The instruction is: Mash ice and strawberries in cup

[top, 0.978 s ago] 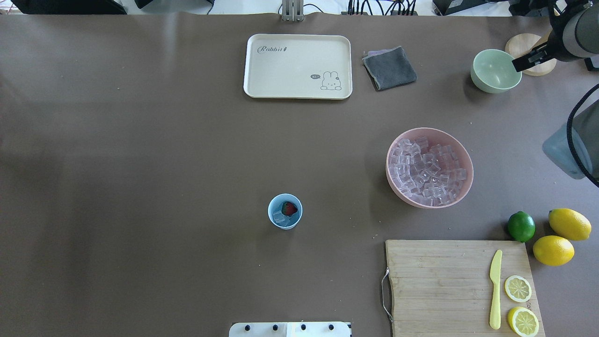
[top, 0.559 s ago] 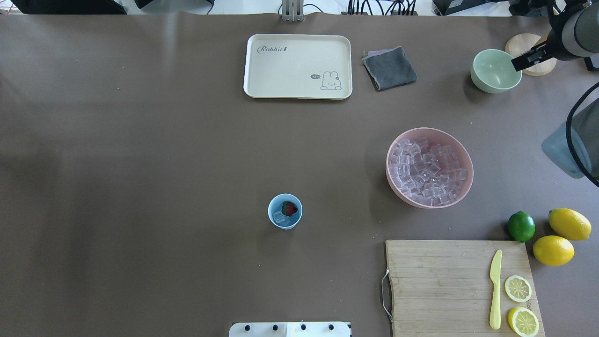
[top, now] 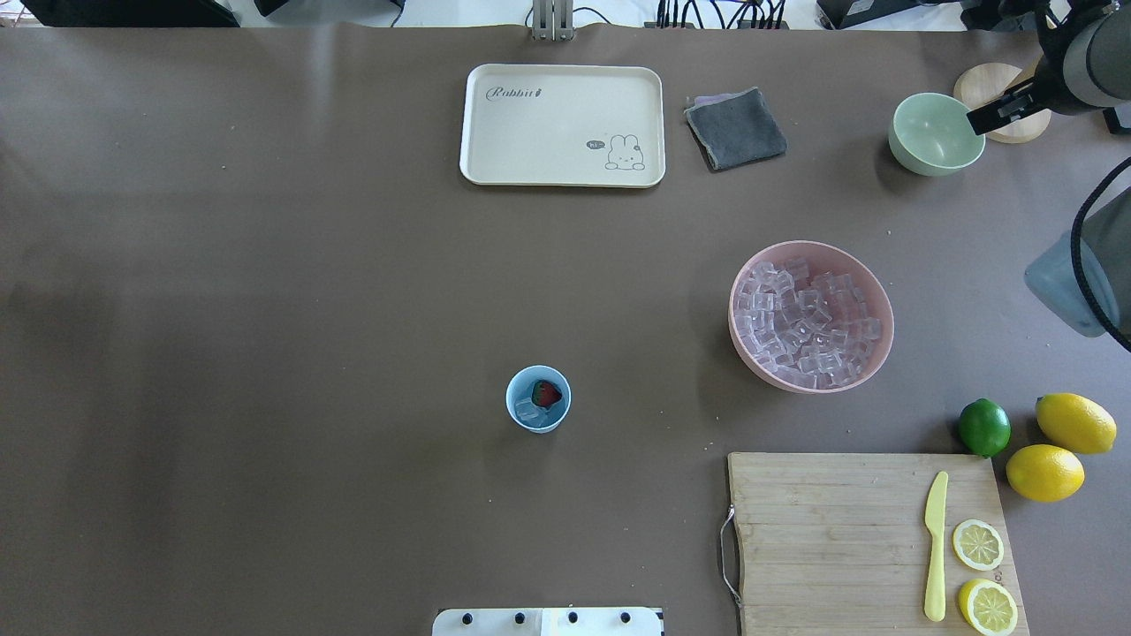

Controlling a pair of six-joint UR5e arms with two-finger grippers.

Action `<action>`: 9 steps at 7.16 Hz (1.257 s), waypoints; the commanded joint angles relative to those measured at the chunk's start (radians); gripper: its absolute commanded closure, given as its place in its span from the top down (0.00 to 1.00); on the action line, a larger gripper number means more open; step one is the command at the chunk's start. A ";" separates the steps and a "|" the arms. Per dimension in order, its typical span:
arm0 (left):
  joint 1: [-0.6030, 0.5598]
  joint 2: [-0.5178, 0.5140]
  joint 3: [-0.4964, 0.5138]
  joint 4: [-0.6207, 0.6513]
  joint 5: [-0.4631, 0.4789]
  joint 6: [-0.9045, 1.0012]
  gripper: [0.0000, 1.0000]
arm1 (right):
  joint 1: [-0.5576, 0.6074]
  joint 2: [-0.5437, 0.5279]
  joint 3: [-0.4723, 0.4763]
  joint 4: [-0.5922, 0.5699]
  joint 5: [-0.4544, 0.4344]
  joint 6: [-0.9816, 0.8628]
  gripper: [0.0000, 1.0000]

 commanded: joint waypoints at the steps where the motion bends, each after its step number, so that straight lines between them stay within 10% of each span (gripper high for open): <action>1: -0.055 -0.016 -0.020 -0.003 -0.013 -0.015 0.98 | 0.032 0.003 0.000 -0.012 0.054 -0.001 1.00; 9: -0.120 -0.262 -0.174 0.156 -0.111 -0.067 0.98 | 0.350 -0.010 -0.187 -0.114 0.546 -0.015 1.00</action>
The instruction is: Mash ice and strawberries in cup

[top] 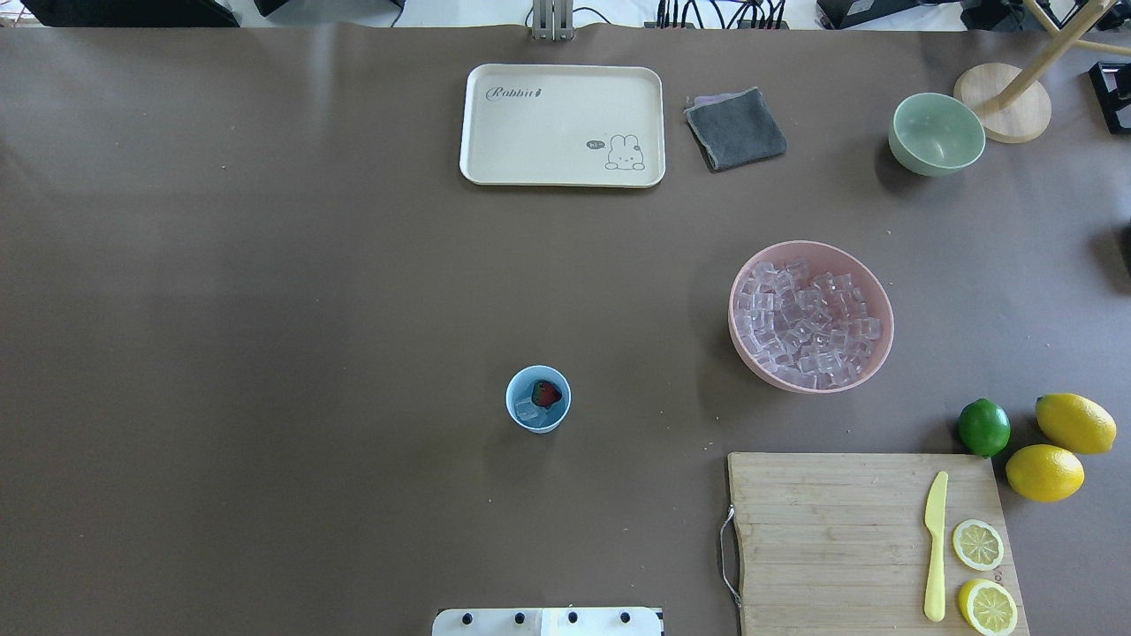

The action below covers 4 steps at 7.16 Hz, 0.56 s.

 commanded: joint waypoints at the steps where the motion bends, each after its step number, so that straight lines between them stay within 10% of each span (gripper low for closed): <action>1: -0.065 -0.053 -0.047 0.103 -0.036 -0.008 0.98 | 0.021 -0.008 -0.045 0.004 0.037 -0.005 1.00; 4: -0.161 -0.099 -0.031 0.199 -0.059 0.011 0.98 | 0.023 -0.039 -0.154 0.175 0.042 -0.073 1.00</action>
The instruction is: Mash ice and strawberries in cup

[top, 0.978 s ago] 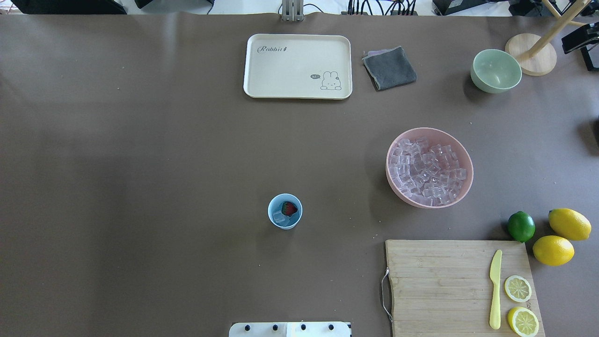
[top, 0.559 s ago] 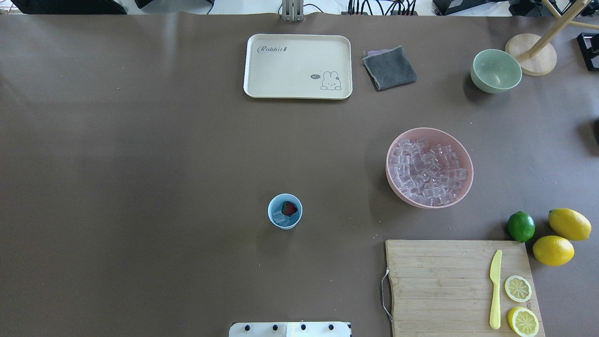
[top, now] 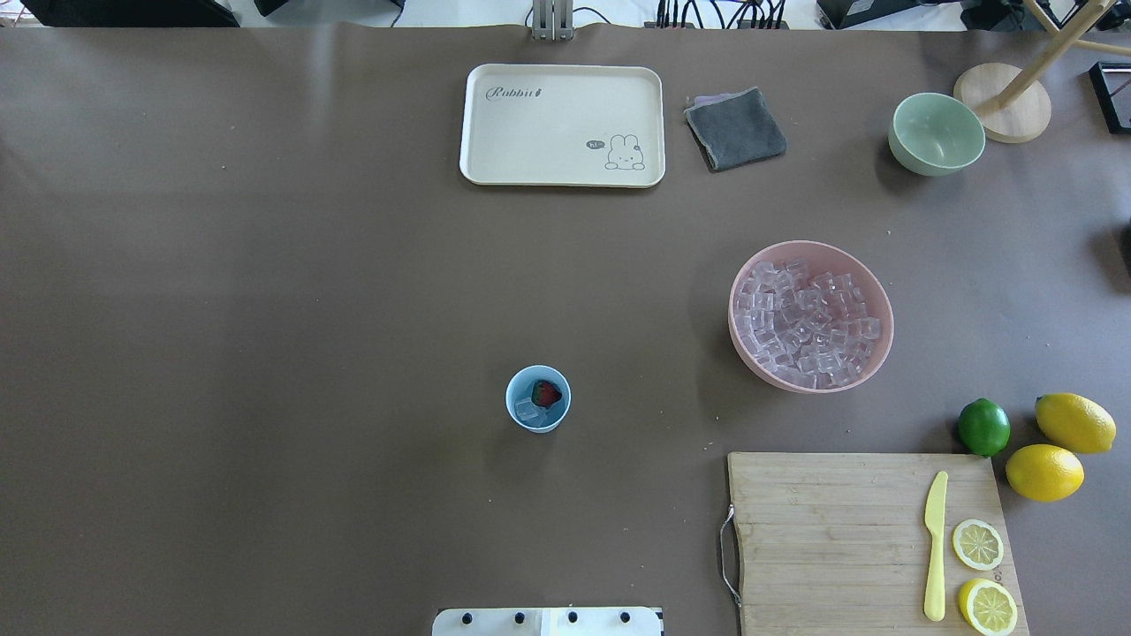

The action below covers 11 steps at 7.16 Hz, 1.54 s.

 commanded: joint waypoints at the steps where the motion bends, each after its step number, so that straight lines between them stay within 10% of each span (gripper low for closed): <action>1: -0.062 -0.013 0.043 0.040 -0.006 0.005 0.98 | -0.001 -0.002 -0.093 0.115 0.007 0.040 1.00; 5: -0.053 0.004 0.151 0.044 -0.035 0.006 0.98 | 0.054 -0.006 -0.089 0.101 0.160 0.039 1.00; 11: 0.055 0.124 0.142 -0.111 -0.001 -0.003 0.98 | 0.061 0.000 -0.083 0.043 0.104 0.029 1.00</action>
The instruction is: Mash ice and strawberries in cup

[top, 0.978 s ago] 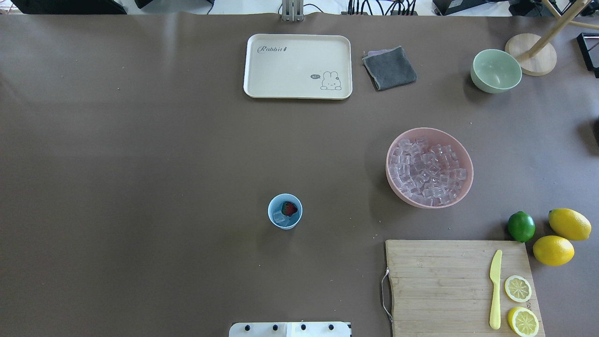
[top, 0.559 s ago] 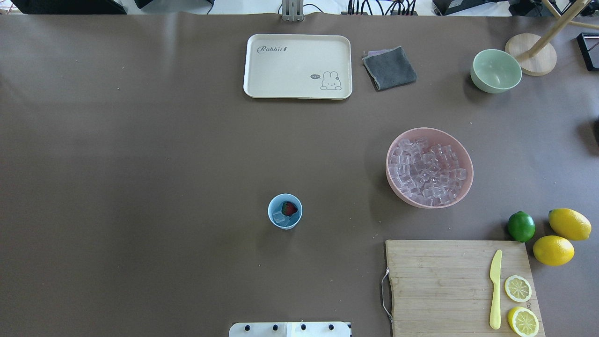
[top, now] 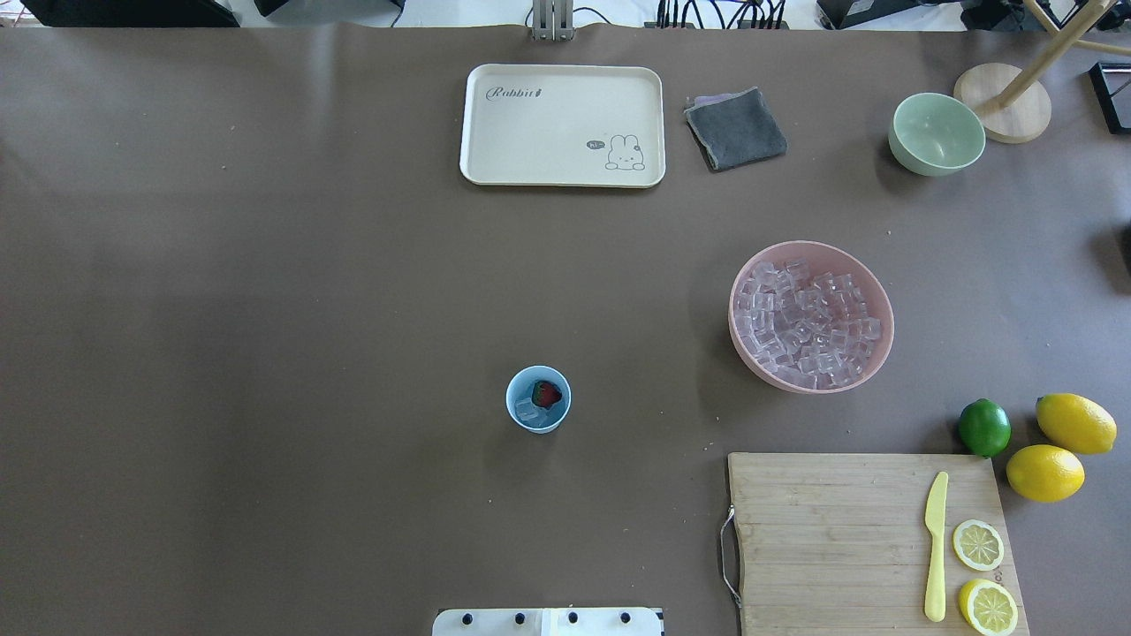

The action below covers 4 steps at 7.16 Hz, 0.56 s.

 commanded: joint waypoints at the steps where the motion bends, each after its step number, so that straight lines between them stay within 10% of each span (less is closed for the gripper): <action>1: -0.006 0.006 -0.001 -0.005 0.009 -0.002 0.98 | -0.027 0.006 0.005 -0.029 -0.036 -0.001 1.00; 4: -0.046 -0.009 -0.004 0.024 0.066 -0.007 0.98 | -0.025 0.029 0.094 -0.138 -0.044 -0.001 1.00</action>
